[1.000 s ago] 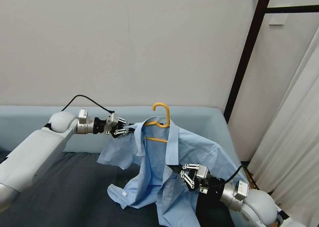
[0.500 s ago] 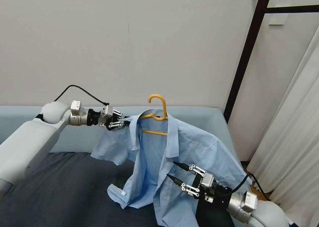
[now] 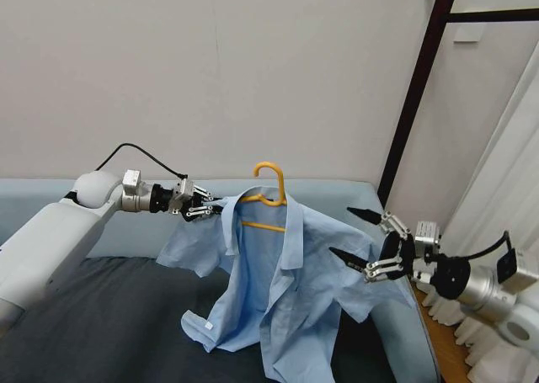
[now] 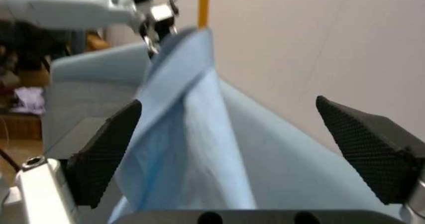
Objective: Pick up the clothes from the sofa and hang them on the clothes hanger.
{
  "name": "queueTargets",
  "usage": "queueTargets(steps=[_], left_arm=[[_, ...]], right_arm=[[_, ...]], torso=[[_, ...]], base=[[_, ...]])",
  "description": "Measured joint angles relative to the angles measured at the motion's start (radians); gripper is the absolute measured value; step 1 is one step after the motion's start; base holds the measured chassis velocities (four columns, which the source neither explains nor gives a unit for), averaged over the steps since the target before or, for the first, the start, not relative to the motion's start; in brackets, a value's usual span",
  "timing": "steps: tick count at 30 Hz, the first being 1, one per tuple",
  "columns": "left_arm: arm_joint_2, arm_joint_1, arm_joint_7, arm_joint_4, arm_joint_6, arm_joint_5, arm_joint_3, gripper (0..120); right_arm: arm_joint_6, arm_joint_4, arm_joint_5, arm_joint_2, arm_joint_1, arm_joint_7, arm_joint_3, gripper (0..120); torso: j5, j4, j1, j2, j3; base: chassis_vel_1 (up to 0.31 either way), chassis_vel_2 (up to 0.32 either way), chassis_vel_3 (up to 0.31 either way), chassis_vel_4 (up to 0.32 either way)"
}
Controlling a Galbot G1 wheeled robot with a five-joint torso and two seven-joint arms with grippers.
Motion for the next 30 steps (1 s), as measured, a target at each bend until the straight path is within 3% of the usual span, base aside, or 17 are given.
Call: queueTargets(steps=[11, 30], left_arm=[[-0.004, 0.049, 0.010, -0.051, 0.007, -0.002, -0.021, 5], [-0.012, 0.036, 0.043, -0.056, 0.003, 0.025, -0.009, 5]], right_arm=[[-0.055, -0.079, -0.140, 0.026, 0.032, -0.046, -0.081, 97], [-0.070, -0.113, -0.235, 0.033, 0.069, -0.168, -0.110, 26]], torso=[[0.0002, -0.0003, 0.000, 0.000, 0.000], [0.0002, -0.0006, 0.000, 0.000, 0.000]], base=[[0.000, 0.000, 0.000, 0.000], [0.000, 0.000, 0.000, 0.000]])
